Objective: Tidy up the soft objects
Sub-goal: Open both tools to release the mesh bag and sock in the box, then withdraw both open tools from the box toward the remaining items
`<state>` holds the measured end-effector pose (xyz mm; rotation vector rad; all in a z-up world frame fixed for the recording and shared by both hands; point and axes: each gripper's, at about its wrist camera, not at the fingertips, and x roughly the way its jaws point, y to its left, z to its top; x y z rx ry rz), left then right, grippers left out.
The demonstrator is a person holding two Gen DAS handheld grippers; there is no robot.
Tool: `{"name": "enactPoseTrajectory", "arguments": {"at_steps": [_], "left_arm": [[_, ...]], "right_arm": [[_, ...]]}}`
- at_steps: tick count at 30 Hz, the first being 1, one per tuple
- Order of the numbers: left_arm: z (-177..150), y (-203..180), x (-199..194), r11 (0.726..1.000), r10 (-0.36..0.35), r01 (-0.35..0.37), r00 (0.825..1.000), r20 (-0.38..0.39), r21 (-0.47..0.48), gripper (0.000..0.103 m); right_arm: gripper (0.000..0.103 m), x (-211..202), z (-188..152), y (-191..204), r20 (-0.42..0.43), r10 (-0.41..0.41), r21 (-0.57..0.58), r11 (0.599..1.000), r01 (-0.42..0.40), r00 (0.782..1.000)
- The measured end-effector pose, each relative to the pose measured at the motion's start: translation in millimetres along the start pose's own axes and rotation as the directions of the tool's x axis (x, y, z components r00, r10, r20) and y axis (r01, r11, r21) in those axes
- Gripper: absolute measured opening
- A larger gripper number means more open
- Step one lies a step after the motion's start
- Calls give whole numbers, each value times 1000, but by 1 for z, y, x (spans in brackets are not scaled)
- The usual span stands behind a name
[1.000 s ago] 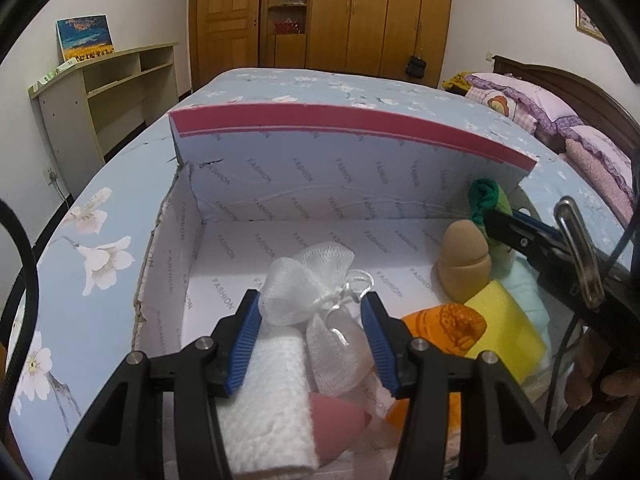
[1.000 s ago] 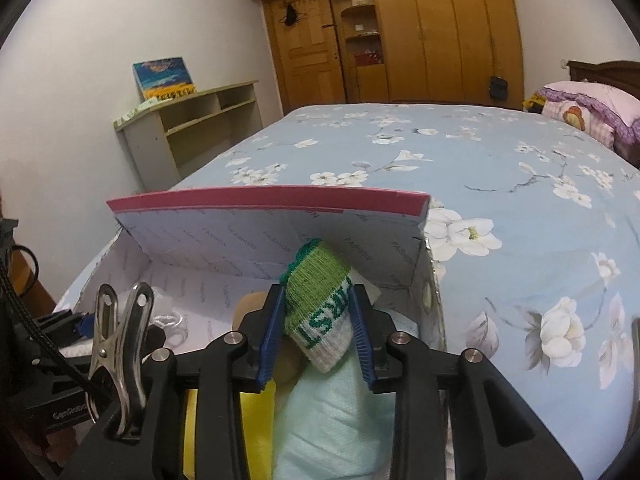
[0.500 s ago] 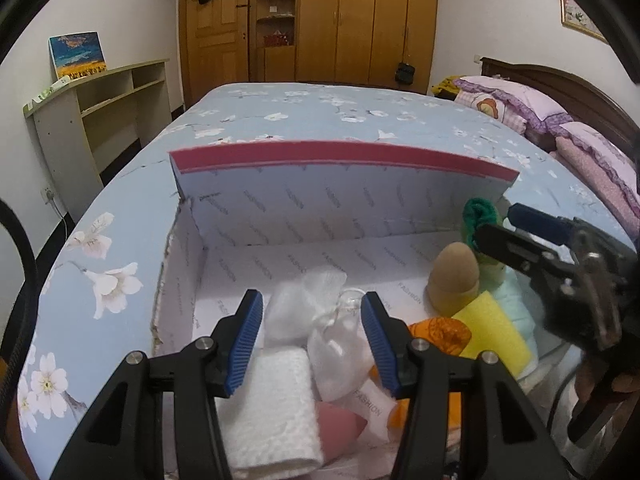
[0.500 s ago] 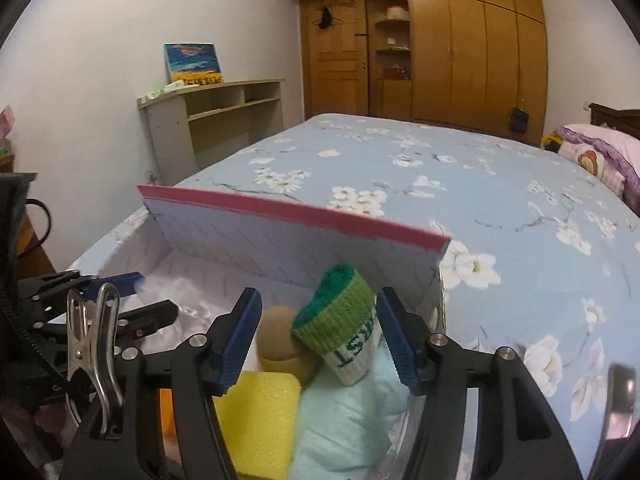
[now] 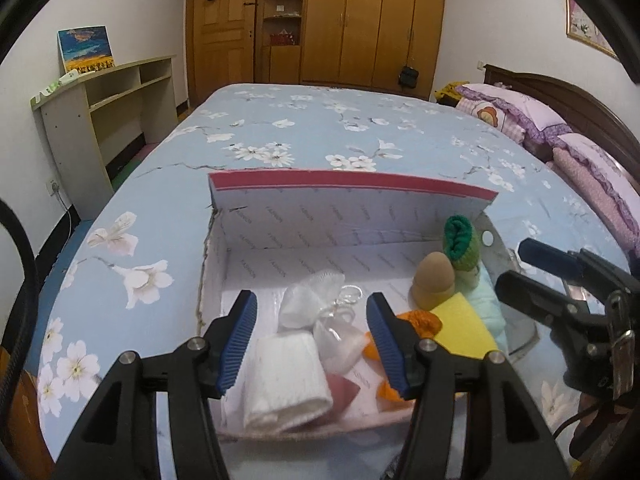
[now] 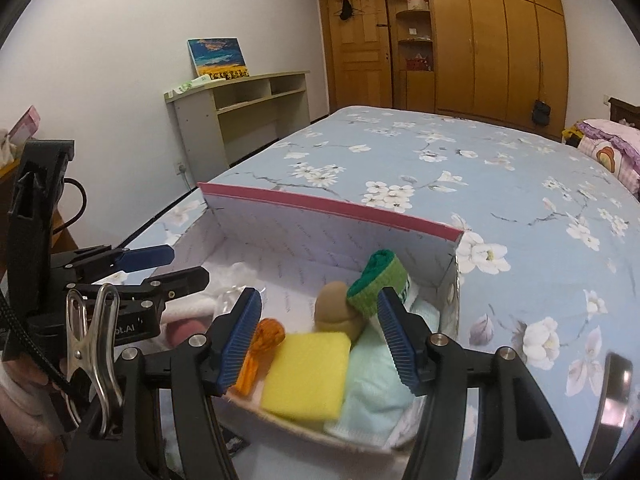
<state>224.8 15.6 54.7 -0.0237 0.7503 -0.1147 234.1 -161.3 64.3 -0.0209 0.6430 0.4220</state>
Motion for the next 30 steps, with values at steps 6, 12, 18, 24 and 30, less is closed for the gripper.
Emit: {"name": "enactPoseTrajectory", "arguments": {"at_steps": [6, 12, 18, 24, 30], "left_arm": [[-9, 0, -21, 999, -17, 17, 1000, -8, -34, 60], [-23, 1, -44, 999, 5, -5, 1000, -3, -52, 60], [-35, 2, -62, 998, 20, -20, 1000, 0, -56, 60], [-52, -2, -68, 998, 6, -8, 999, -33, -58, 60], [-74, -13, -67, 999, -26, 22, 997, -78, -43, 60]], "right_arm": [[62, -17, -6, 4, -23, 15, 36, 999, -14, 1000], [62, -37, -22, 11, -45, 58, 54, 997, -56, 997], [62, -50, -35, 15, -50, 77, 66, 995, -73, 996], [62, -64, -52, 16, -61, 65, 63, 996, -61, 996], [62, -67, -72, 14, -87, 59, 80, 995, -52, 994]]}}
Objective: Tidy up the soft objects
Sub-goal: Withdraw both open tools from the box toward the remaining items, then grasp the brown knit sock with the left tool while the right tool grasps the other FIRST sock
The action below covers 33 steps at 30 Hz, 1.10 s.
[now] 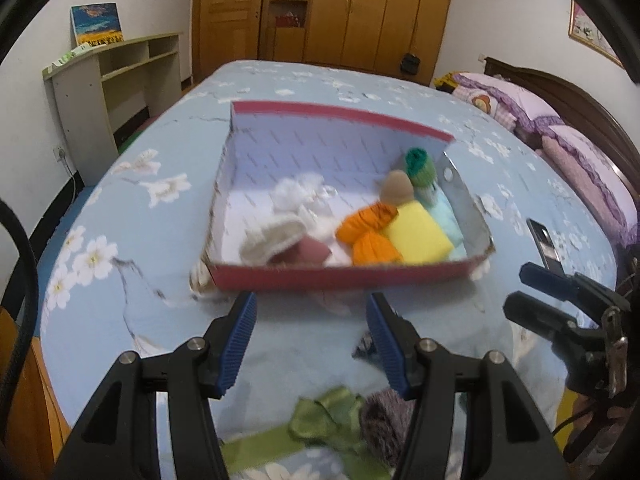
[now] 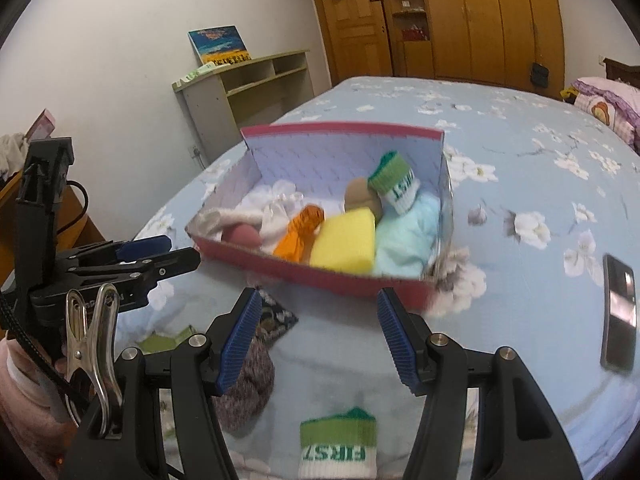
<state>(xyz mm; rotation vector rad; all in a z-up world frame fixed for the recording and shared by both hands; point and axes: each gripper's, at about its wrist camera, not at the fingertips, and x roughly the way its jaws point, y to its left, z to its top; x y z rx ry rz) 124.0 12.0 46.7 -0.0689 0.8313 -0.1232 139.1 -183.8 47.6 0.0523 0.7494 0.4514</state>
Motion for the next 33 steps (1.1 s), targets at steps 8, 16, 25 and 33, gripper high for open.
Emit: {"name": "enactPoseTrajectory", "arguments": {"at_steps": [8, 16, 25, 33], "left_arm": [[-27, -11, -1, 998, -59, 58, 997, -58, -13, 60], [-50, -41, -2, 991, -118, 124, 987, -105, 46, 60], [-67, -57, 13, 991, -94, 107, 984, -153, 80, 60], [-74, -69, 23, 987, -39, 59, 990, -134, 149, 60]], "right_arm": [[62, -7, -26, -1, -38, -7, 9, 1000, 7, 999], [62, -11, -52, -3, -93, -47, -10, 999, 46, 995], [62, -10, -79, -12, -131, -84, -11, 996, 83, 988], [57, 8, -98, -27, -186, 2, 76, 997, 13, 982]]}}
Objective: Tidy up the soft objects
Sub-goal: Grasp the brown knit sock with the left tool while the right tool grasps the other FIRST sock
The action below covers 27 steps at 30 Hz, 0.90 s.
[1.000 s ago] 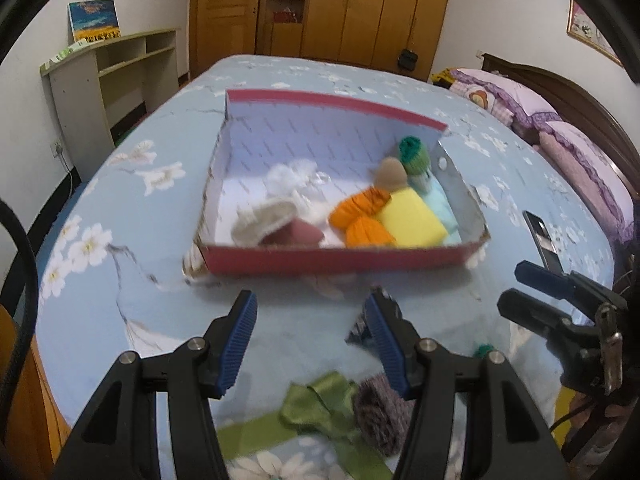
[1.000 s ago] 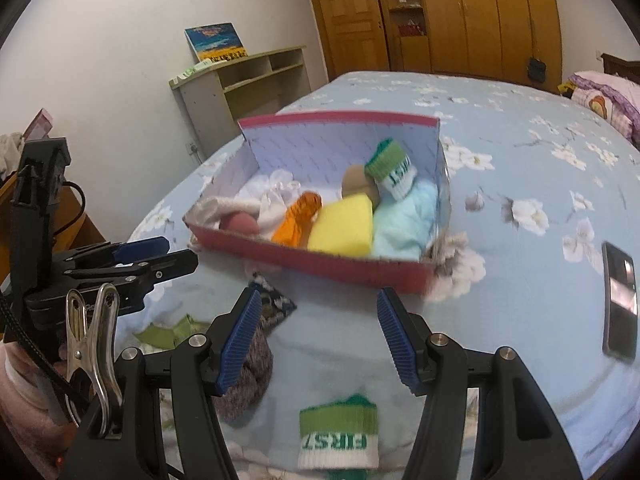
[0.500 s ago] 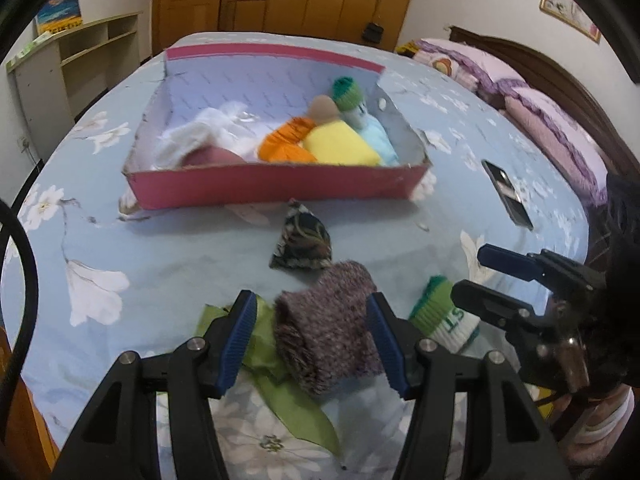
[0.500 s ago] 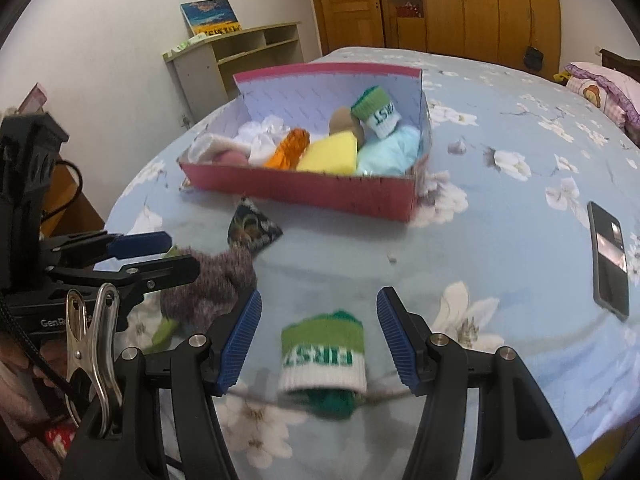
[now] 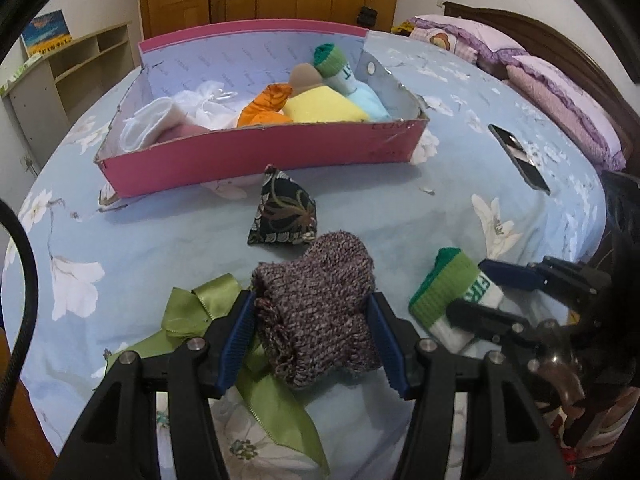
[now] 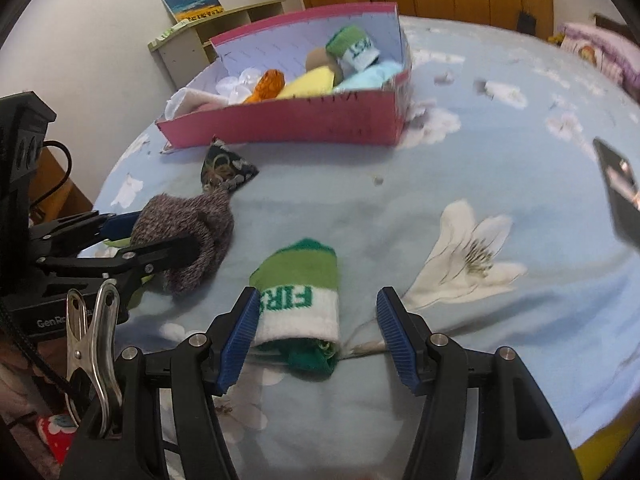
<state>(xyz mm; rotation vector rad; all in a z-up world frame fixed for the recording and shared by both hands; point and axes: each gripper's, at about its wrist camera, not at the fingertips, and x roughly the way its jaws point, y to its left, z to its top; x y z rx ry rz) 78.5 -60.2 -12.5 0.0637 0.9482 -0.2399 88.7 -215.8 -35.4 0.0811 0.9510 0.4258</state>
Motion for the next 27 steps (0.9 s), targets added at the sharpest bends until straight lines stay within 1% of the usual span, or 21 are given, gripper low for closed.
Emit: {"name": "enactPoseTrajectory", "arguments": {"at_steps": [2, 3, 4, 8, 14, 18, 20, 23, 27], "left_arm": [[-1, -2, 3, 1000, 8, -8, 1000, -2, 8, 60], [-1, -2, 5, 1000, 9, -9, 1000, -3, 11, 60], [-1, -2, 6, 1000, 10, -10, 1000, -3, 12, 60], [-1, -1, 9, 1000, 9, -9, 1000, -3, 10, 60], [-2, -6, 12, 999, 28, -28, 1000, 2, 32, 61], [-1, -8, 15, 998, 33, -34, 999, 8, 44, 60], [-1, -6, 14, 999, 27, -27, 1000, 11, 37, 48], [0, -3, 12, 1000, 8, -9, 1000, 14, 19, 42], [0, -1, 6, 1000, -7, 7, 1000, 27, 15, 41]], "right_arm": [[46, 0, -2, 0, 11, 27, 3, 1000, -27, 1000], [43, -1, -3, 0, 19, 43, 3, 999, -43, 999], [37, -2, -4, 1, 25, 55, 3, 998, -55, 998], [30, -7, -6, 6, 58, 54, -22, 998, -53, 997], [28, -21, -4, 13, 128, 18, -57, 998, -10, 992], [28, -26, -1, 12, 153, 23, -51, 999, -15, 988], [28, -28, -1, 11, 157, 20, -47, 999, -13, 987], [28, -27, -1, 9, 156, 20, -38, 999, -14, 988], [28, -27, -2, 7, 153, 17, -23, 1000, -14, 988]]}}
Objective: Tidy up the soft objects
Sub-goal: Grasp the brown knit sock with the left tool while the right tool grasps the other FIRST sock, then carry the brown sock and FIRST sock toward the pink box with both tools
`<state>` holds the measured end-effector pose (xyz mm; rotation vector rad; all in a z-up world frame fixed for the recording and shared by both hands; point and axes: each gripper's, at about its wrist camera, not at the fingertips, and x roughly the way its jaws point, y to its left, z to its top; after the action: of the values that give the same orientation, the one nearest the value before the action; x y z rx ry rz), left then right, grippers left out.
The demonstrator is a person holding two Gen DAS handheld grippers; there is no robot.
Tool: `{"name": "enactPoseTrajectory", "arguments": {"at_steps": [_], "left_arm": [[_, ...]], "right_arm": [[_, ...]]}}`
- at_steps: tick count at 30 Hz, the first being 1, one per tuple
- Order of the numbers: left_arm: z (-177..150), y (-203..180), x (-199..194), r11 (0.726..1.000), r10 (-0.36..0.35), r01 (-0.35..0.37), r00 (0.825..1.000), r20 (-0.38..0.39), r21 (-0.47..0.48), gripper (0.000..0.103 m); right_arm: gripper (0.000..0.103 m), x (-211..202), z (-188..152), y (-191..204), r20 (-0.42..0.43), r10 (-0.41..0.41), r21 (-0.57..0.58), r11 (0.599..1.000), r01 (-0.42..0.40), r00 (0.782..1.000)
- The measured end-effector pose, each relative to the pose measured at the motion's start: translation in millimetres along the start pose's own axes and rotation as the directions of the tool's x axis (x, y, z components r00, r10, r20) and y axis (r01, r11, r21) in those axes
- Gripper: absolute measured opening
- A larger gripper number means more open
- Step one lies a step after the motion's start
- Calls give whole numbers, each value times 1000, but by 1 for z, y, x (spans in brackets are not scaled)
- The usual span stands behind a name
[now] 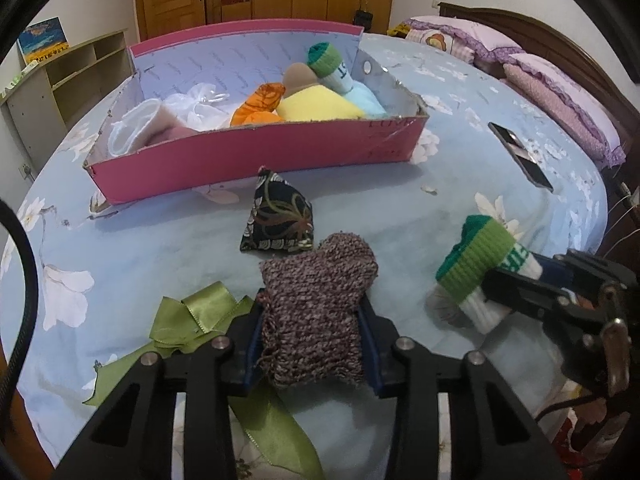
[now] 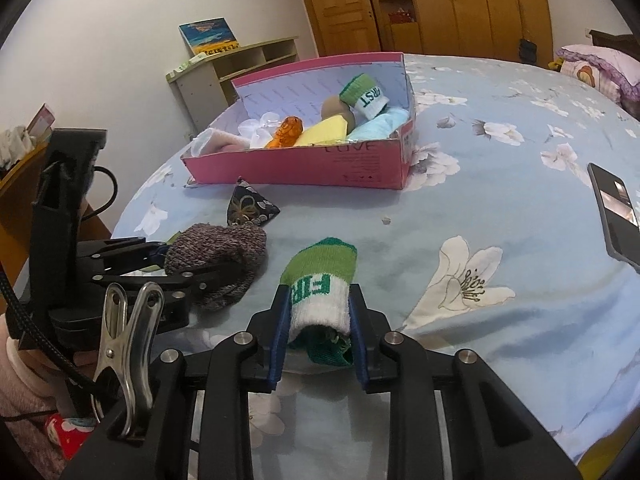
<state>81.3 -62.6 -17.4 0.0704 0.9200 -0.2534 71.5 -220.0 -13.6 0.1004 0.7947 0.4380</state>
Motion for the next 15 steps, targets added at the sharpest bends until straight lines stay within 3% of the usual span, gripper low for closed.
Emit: {"name": "enactPoseTrajectory", "arguments": {"at_steps": [15], "left_arm": [[9, 11, -34, 998, -40, 43, 996, 81, -37, 41]], "right_arm": [[28, -5, 7, 4, 13, -18, -11, 1000, 18, 1000]]}}
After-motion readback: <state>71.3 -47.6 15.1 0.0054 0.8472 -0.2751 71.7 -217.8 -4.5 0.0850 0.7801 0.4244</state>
